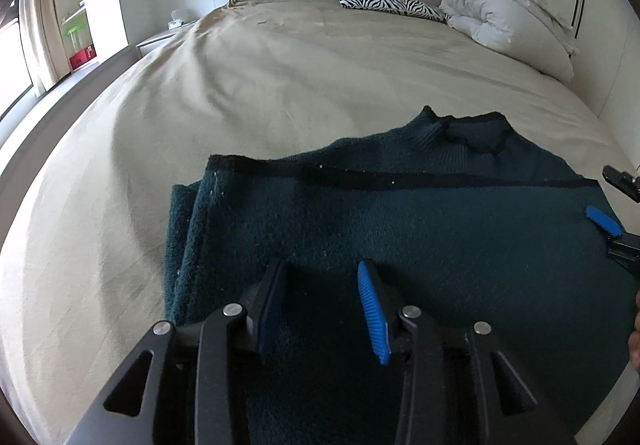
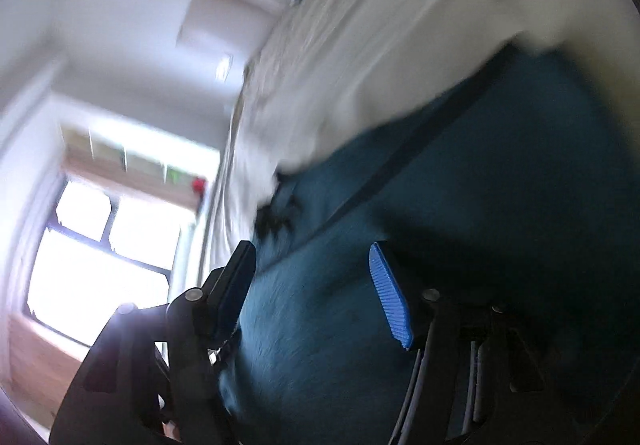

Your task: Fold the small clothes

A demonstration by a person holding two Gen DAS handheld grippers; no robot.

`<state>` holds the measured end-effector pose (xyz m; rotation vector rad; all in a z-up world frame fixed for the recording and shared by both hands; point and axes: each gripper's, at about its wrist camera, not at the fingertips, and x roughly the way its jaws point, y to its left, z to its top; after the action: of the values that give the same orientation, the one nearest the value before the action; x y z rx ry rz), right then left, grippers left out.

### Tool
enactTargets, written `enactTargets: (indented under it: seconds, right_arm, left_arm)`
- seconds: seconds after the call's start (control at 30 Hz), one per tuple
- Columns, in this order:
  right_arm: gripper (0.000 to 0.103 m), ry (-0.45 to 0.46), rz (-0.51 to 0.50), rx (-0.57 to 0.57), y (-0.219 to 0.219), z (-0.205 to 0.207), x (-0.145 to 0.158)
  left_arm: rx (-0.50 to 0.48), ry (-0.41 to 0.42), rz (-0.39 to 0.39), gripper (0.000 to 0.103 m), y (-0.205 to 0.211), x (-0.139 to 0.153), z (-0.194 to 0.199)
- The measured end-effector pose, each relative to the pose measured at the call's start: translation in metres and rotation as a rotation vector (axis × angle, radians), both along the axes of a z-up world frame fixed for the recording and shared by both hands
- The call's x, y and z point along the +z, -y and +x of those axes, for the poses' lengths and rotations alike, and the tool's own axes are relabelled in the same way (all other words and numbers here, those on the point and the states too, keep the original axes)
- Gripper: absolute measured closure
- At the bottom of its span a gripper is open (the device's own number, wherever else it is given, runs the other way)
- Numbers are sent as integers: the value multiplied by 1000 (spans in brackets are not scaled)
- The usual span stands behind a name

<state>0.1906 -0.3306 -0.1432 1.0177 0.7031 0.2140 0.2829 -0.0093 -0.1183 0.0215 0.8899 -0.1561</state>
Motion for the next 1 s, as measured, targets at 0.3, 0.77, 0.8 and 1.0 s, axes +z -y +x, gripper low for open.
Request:
enactTargets:
  seconds: [0.3,0.77,0.8,1.0]
  right_arm:
    - [59,-13,-36,-138,20,-48,21]
    - [61,-65,-5,212,-112,-56,-22]
    - [61,-61,-3,171,-98,-59,-21]
    - [61,-60,5,-74,-23,-100,-20]
  left_arm:
    - [13,10,33,62,3,7,-8]
    - [0,11,90,60,5,14,-55]
    - [-2,11,90,60,5,14,-55]
    - [-2,13,86,58,4,13,-58]
